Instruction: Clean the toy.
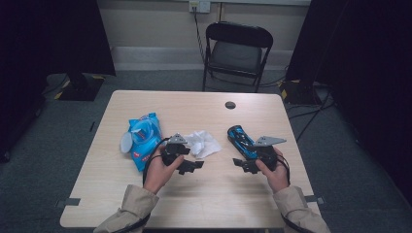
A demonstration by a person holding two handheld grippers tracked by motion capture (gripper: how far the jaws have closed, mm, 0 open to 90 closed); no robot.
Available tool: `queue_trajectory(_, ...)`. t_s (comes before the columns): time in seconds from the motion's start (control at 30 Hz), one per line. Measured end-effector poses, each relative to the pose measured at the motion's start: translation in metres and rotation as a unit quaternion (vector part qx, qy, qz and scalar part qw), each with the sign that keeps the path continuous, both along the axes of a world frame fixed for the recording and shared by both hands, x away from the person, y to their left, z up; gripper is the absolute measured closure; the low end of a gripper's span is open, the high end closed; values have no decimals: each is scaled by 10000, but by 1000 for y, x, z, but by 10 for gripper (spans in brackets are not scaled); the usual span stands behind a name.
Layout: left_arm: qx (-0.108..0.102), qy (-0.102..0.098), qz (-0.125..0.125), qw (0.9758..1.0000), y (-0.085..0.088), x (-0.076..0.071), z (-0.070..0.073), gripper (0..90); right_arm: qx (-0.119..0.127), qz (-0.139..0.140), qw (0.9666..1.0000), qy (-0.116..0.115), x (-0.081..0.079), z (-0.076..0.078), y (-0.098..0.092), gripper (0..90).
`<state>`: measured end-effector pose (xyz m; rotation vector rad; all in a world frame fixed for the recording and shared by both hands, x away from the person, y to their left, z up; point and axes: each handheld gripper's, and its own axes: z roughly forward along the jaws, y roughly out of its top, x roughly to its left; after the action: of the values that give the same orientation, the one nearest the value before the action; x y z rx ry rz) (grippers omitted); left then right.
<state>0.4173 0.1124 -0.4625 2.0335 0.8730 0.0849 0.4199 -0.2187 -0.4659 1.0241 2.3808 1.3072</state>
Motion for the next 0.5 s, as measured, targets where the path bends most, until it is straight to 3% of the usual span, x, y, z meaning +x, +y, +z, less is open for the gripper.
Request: queue_trajectory(0.5,-58,16,-158,9999,4,-13,-5,158,20,149,9998,126,-16,-7,-6,146)
